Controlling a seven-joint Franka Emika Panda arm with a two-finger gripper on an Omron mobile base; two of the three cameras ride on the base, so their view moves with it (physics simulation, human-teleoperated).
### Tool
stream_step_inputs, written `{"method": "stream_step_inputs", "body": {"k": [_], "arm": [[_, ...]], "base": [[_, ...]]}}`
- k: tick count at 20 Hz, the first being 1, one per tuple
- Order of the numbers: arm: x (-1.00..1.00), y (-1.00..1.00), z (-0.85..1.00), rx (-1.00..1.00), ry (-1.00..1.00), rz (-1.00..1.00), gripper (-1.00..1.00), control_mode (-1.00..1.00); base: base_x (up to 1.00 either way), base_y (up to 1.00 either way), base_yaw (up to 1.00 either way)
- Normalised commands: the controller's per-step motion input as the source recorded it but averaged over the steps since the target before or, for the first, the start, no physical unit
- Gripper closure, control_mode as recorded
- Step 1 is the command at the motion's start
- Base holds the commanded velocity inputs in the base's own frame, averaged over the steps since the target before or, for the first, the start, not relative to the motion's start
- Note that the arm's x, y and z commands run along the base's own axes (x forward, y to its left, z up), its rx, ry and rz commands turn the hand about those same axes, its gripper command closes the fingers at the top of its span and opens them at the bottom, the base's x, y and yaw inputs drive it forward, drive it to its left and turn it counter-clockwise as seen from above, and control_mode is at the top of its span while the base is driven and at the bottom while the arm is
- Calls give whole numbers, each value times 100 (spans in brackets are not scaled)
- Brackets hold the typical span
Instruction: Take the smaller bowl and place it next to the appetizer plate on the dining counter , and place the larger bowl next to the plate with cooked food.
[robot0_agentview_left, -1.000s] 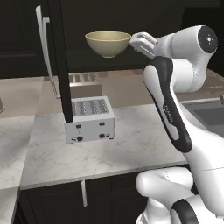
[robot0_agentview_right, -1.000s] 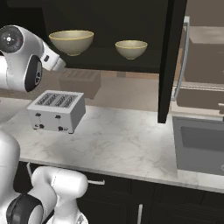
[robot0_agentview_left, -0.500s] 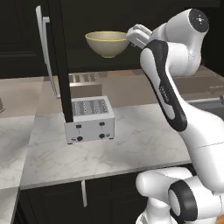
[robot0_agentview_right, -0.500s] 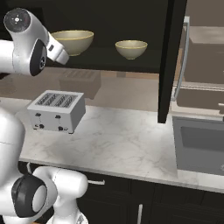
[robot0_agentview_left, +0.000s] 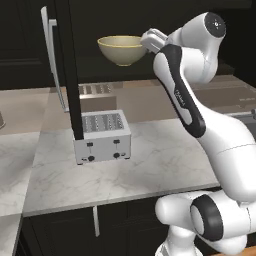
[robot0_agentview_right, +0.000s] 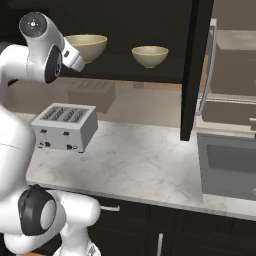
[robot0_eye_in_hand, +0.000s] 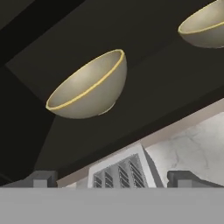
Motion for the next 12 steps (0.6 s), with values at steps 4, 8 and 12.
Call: {"method": "stream_step_inputs", "body": {"k": [4,8,12], "arm": [[49,0,-3,6,0,0,-100,-100],[32,0,0,8,0,0,-100,-100],[28,0,0,6,0,0,-100,-100]], "base": [[0,0,0],[0,0,0],[0,0,0]]}}
